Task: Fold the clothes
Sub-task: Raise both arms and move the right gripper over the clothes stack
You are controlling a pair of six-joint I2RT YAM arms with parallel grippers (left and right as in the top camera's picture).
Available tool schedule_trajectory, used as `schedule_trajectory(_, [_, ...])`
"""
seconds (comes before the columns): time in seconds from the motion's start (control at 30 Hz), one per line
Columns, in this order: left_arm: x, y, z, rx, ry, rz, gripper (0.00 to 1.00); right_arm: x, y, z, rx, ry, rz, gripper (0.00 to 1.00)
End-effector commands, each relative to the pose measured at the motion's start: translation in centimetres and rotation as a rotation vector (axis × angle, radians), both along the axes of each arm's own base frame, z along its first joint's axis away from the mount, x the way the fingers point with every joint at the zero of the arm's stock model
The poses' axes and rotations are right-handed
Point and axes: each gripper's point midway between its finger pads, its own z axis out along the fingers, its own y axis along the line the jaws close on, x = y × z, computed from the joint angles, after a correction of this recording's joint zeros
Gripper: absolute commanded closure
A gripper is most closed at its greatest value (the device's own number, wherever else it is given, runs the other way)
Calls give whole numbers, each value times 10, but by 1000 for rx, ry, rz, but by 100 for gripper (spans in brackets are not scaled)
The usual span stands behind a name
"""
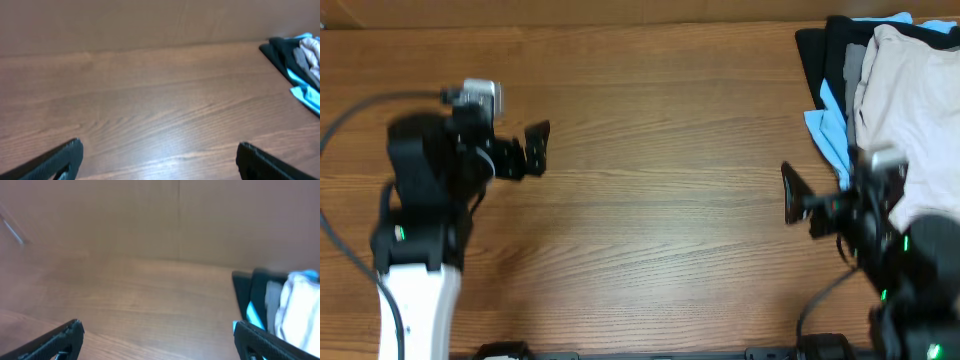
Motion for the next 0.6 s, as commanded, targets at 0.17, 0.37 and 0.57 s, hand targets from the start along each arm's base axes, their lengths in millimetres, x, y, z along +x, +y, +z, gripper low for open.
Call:
schedule_trajectory(0.17, [42, -2, -5, -8, 144, -31, 0, 75, 15, -6, 33, 313, 63, 0])
schedule_trajectory(0.37, [52, -2, -34, -15, 224, -33, 0, 114, 24, -62, 55, 467, 97, 0])
schedule_trajectory(0.57, [60, -9, -57, -50, 285, -68, 0, 140, -23, -120, 86, 629, -134, 3])
